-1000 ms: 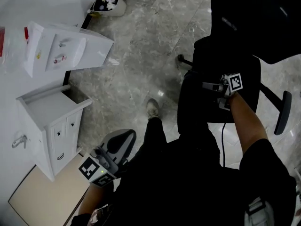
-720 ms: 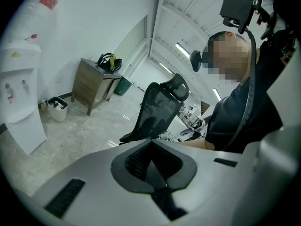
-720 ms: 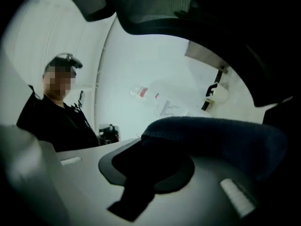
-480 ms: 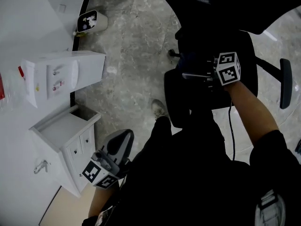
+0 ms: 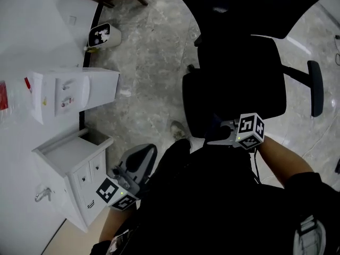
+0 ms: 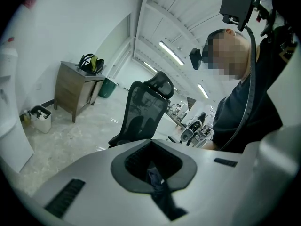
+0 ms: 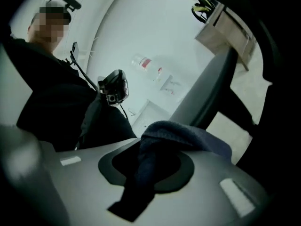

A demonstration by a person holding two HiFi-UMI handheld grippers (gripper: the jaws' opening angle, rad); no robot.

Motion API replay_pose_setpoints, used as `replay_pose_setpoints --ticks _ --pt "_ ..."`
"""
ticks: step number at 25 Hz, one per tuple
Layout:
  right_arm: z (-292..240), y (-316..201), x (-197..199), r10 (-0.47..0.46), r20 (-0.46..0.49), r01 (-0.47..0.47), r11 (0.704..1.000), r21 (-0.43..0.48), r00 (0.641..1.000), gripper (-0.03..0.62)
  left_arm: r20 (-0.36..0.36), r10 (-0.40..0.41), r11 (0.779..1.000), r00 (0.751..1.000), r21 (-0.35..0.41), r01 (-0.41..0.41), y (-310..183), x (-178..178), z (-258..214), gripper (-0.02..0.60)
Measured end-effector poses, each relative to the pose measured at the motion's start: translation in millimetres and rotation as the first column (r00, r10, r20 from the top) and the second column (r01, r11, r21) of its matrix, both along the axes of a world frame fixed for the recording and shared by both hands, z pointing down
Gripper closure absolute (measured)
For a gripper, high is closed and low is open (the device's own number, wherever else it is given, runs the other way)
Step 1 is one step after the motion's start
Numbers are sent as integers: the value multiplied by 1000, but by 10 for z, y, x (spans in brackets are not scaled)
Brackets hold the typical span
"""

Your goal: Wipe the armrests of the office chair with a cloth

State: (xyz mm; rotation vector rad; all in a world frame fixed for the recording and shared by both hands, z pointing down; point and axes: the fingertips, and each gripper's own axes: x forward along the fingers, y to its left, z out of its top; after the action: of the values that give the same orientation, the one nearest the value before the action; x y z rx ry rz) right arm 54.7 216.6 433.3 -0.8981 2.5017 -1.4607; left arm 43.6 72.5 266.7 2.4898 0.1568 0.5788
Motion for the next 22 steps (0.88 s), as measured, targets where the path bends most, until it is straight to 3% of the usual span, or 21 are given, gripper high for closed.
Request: replay_pose_setpoints --ticks 2,3,4,6,8,9,10,12,15,18,21,22 --pt "-80 -202 34 2 -215 9 999 48 977 522 -6 -20 1000 1000 18 20 -14 -174 -10 586" --pt "-67 -306 16 -51 -366 79 995 63 929 522 -13 -35 999 999 18 35 -29 -269 -16 586" --pt "-13 -387 -38 -133 -521 190 980 56 843 522 -24 -56 998 998 13 56 -48 -365 -24 586" --pt "127 -483 -210 -308 -739 438 899 -20 599 520 -54 -114 993 992 2 114 -104 -553 -30 586" --pt "220 -589 -386 -425 -822 612 781 -122 379 519 -82 -167 986 983 8 168 -185 -737 -13 586" --pt "256 -670 -463 -462 -834 665 729 -164 301 517 -92 -185 982 978 13 187 -234 -829 4 586" --pt "298 -765 -525 -493 -835 698 688 -201 245 517 -99 -203 979 974 13 205 -285 -917 25 586" --pt "420 -994 -549 -555 -807 710 650 -271 199 517 -112 -244 970 963 -9 244 -370 -1073 80 586" --pt "580 -1422 -262 -648 -729 638 661 -395 220 519 -128 -287 958 949 -46 283 -400 -1294 185 586" --pt "712 -1862 346 -676 -721 534 671 -515 154 519 -137 -347 938 928 -61 341 -445 -1477 274 586" --pt "798 -2210 766 -687 -705 464 690 -556 176 519 -141 -408 913 902 -83 400 -493 -1577 316 586" --pt "816 -2284 915 -693 -692 433 696 -572 200 519 -143 -420 907 896 -89 411 -511 -1587 314 586"
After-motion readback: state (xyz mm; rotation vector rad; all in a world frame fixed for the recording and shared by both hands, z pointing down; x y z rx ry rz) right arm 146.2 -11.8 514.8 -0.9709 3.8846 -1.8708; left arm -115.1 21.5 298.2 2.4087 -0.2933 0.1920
